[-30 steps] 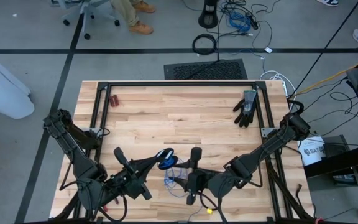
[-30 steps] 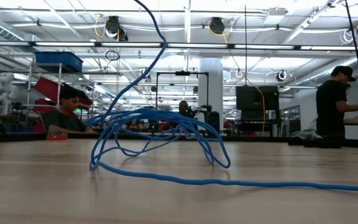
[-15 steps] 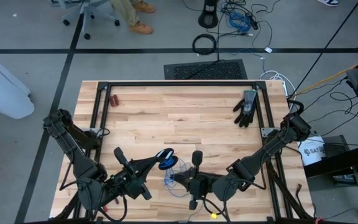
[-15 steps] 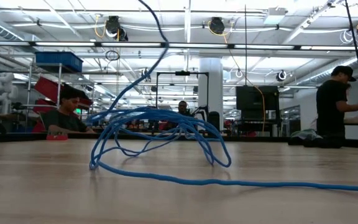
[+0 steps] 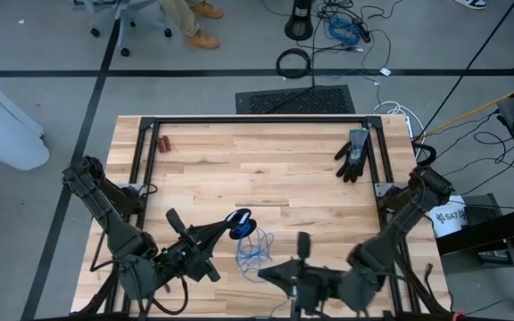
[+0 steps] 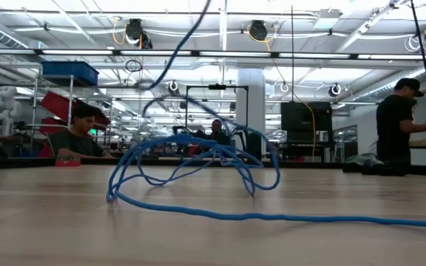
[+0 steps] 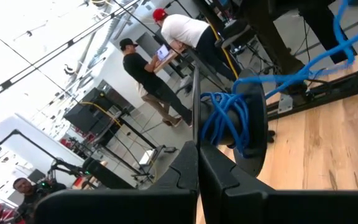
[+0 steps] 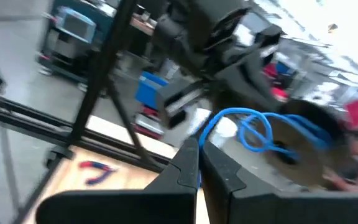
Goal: Coil cords
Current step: Uncoil the blue wire from the spool
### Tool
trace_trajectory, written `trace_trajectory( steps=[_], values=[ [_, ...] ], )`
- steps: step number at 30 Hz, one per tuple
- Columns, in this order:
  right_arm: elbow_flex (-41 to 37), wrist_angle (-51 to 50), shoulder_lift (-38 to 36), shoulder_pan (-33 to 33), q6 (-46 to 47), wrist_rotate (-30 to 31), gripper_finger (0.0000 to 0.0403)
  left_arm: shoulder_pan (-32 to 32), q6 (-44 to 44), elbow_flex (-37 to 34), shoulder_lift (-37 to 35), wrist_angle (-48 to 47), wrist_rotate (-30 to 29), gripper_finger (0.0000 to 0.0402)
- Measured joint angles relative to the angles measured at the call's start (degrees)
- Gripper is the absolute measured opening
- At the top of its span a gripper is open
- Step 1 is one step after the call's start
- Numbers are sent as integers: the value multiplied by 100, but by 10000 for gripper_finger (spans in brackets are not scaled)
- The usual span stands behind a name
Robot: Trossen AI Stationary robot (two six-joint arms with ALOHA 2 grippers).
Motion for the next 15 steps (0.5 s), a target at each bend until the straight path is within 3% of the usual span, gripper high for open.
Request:
trace_trajectory(
  steps=[10, 12, 15],
  values=[
    [116, -87, 2, 563, -1377, 2989, 0, -119, 2, 0, 0, 2, 0, 0],
    [116, -237, 0, 564, -1428, 3314, 0, -152, 2, 0, 0, 9, 0, 0],
    [116, -669, -24, 546, -1192, 3341, 0, -209, 25, 0, 0, 8, 1, 0]
  ],
)
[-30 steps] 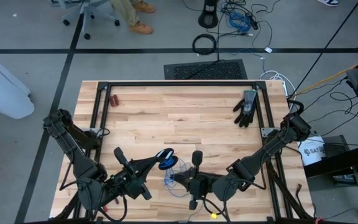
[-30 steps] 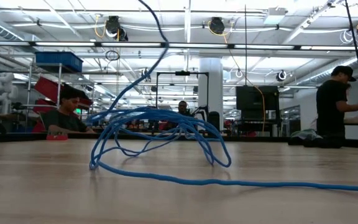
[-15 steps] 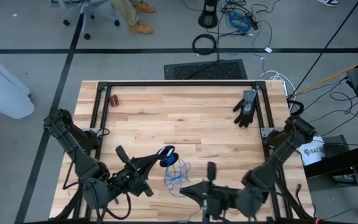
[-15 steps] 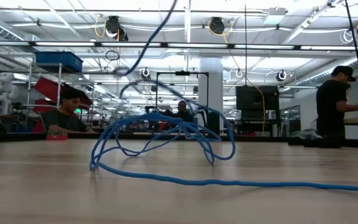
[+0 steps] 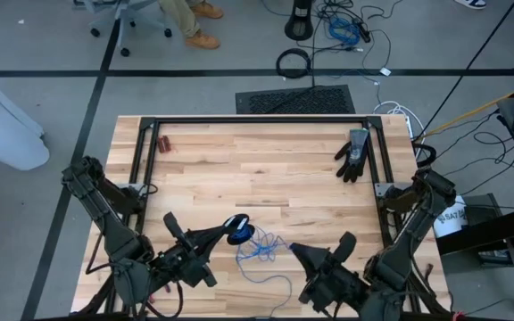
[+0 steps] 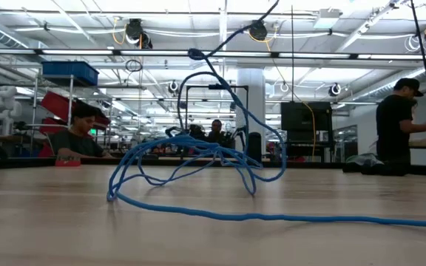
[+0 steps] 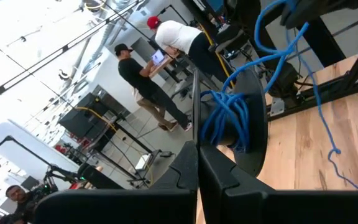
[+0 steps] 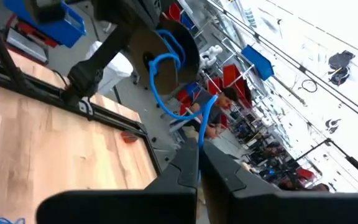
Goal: Coil cords
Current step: Uncoil the blue wire from the spool
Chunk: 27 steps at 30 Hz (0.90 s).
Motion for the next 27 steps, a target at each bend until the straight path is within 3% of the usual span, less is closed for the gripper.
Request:
trace_trajectory(
  steps=[9, 17, 27],
  values=[
    [0, -2687, -6, -595, 2391, -175, 0, -175, 22, 0, 0, 101, 496, 0],
    [-2, -4070, -6, -1234, 4190, -1740, 0, -174, 36, 0, 0, 184, 542, 0],
    [-2, -4338, 16, -1925, 4753, -3361, 0, -147, 26, 0, 0, 219, 616, 0]
  ],
)
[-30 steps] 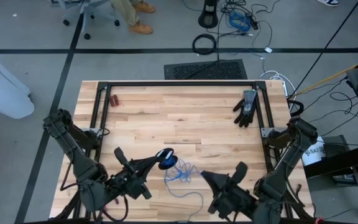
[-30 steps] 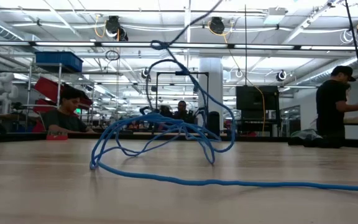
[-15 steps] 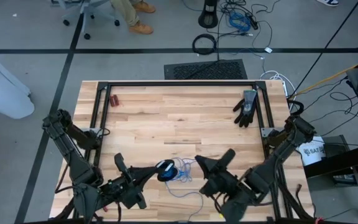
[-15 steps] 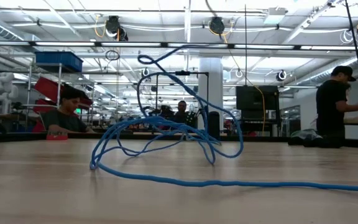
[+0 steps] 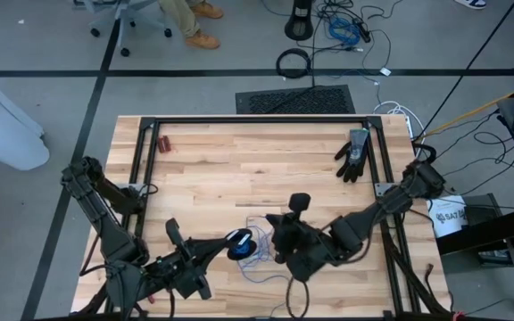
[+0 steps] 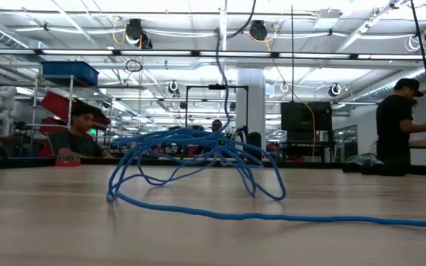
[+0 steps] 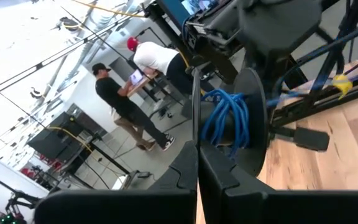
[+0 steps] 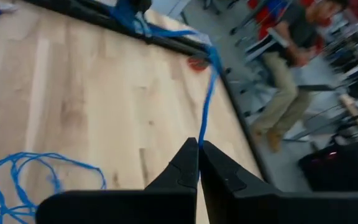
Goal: Coil cords
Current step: Uncoil the blue wire from the spool
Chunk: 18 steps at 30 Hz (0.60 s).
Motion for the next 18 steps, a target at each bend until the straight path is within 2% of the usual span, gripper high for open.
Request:
trace_trajectory(
  steps=[7, 12, 18],
  values=[
    [0, 478, 282, -291, -490, -1255, 0, 141, -38, 0, 0, -4, 0, 0],
    [-4, 941, 450, -333, -821, -1164, 10, 261, -45, 0, 0, -13, -8, 0],
    [-2, 1026, 267, -209, -820, -1114, 48, 292, -45, 2, 0, -25, -265, 0]
  ],
)
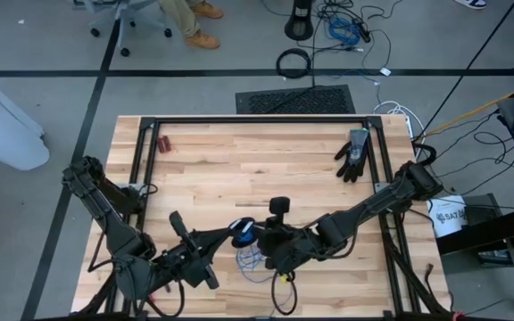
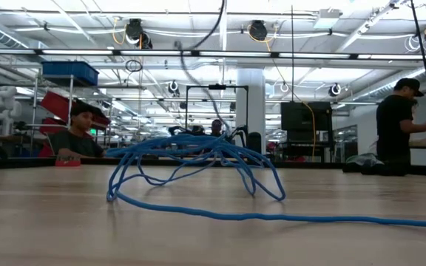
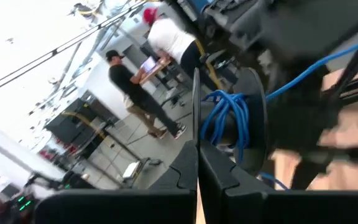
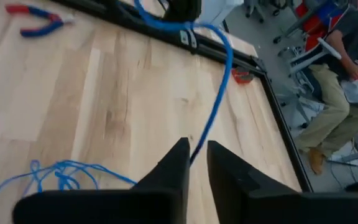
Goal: Coil cords
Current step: Uncoil the blue wire from the spool
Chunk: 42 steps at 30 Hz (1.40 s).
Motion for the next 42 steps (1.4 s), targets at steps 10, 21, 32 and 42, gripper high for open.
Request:
trace_trajectory(
  steps=[10, 21, 32, 42],
  values=[
    [0, 38, -340, 583, -15, -20, 97, -7, -7, 0, 0, -29, -840, 0],
    [0, 388, -373, 676, -316, 405, 106, 154, -276, -55, 4, -38, -321, 0],
    [0, 1863, 69, 471, -1490, 396, 106, 131, -449, -57, 7, -31, -75, 0],
    [0, 2286, 35, 665, -1645, 579, 105, 133, -323, -63, 7, -25, -75, 0]
  ],
)
